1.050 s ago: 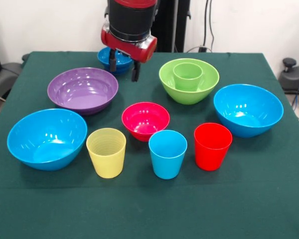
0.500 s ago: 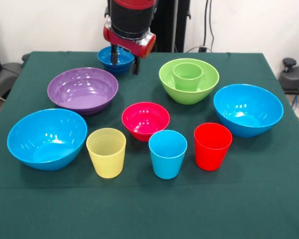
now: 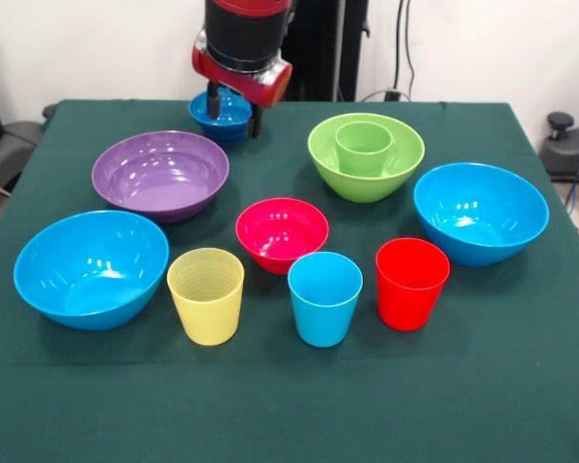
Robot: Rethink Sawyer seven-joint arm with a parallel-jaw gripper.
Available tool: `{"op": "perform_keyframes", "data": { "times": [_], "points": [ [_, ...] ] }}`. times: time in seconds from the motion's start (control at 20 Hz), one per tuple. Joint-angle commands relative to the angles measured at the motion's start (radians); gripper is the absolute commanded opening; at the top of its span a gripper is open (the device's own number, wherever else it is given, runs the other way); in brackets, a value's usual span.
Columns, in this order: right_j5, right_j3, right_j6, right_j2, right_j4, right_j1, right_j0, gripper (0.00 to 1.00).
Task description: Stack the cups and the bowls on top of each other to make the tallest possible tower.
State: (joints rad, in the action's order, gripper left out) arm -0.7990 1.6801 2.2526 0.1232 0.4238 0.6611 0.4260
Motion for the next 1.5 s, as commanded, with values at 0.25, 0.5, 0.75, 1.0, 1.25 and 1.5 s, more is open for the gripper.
{"op": "perform_keyframes", "data": {
  "times": [0.25, 0.5, 0.75, 1.0, 1.25, 1.5],
  "points": [
    [0.002, -0.051, -0.153, 0.049, 0.086, -0.041, 0.025, 1.00],
    [0.026, -0.103, -0.226, 0.078, 0.135, -0.069, 0.028, 1.00],
    [0.037, -0.133, -0.202, 0.093, 0.140, -0.076, 0.025, 1.00],
    [-0.011, -0.183, -0.209, 0.099, 0.136, -0.096, 0.018, 1.00],
    [-0.018, -0.212, -0.212, 0.109, 0.122, -0.140, 0.029, 1.00],
    [-0.019, -0.230, -0.215, 0.111, 0.125, -0.165, 0.029, 1.00]
  ]
}}
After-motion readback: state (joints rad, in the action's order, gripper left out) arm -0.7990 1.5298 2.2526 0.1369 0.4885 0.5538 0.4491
